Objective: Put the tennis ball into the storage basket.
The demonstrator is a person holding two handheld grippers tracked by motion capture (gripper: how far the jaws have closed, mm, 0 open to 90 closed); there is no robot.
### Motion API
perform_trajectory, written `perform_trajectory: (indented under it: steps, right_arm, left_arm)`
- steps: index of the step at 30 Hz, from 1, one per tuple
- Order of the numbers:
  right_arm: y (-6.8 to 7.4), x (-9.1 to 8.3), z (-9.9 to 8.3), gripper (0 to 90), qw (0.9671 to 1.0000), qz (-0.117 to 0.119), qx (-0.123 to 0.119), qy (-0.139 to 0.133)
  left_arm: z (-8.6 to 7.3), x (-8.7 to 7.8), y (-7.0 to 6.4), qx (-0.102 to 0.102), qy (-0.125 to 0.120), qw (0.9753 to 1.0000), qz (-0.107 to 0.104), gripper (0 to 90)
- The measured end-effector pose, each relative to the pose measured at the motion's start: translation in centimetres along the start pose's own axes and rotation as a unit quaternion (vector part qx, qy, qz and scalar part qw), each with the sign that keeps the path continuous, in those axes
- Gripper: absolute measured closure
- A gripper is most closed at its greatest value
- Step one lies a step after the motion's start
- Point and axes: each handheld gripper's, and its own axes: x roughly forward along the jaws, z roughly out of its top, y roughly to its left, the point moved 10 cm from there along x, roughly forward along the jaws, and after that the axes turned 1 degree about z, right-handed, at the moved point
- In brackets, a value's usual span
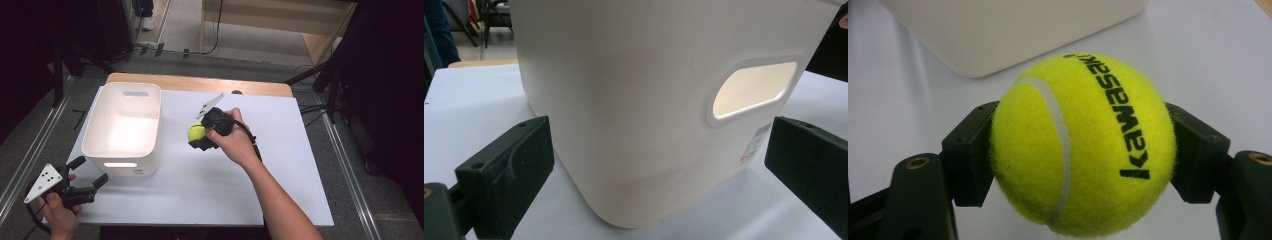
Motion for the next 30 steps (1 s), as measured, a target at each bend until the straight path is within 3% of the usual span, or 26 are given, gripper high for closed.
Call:
perform_trajectory:
  steps: [30]
  right_arm:
    - [0.2, -0.4, 4.3, 23.9, 0.9996, 0.018, -0.021, -0.007]
  left_arm:
    - [0.0, 0.0, 0.0, 0.0, -0.001, 1.0, -0.001, 0.0]
